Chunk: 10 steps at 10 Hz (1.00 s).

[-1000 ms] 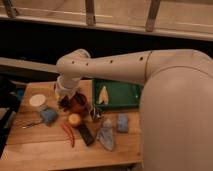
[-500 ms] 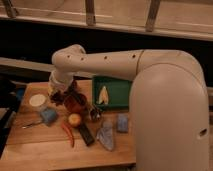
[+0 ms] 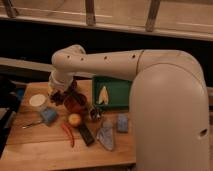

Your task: Place grapes in paper cup

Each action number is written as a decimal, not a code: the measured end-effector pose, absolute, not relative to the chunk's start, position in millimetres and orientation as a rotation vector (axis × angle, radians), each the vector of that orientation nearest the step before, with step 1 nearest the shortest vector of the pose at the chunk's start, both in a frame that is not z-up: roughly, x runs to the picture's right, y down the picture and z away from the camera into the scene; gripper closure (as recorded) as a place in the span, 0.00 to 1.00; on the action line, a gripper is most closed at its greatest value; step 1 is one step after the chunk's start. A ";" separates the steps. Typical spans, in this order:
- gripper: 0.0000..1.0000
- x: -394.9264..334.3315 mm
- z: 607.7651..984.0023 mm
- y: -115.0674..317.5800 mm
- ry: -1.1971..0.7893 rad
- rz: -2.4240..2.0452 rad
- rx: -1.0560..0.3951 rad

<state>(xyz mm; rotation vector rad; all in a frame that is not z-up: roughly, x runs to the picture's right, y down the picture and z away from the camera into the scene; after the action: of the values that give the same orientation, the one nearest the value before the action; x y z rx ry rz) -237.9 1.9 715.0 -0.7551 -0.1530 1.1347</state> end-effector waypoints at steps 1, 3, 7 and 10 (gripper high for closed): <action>1.00 -248.9 712.4 -5.4 -0.176 1.115 -0.747; 1.00 -278.3 708.9 -20.7 -0.225 1.074 -0.736; 0.99 -333.4 702.1 -29.8 -0.314 0.982 -0.770; 0.74 -354.2 705.0 -13.4 -0.318 0.931 -0.826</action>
<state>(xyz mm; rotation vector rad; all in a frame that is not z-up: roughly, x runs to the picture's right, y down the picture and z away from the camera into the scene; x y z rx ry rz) -354.2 -13.4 705.0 -0.8258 -0.3181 0.9305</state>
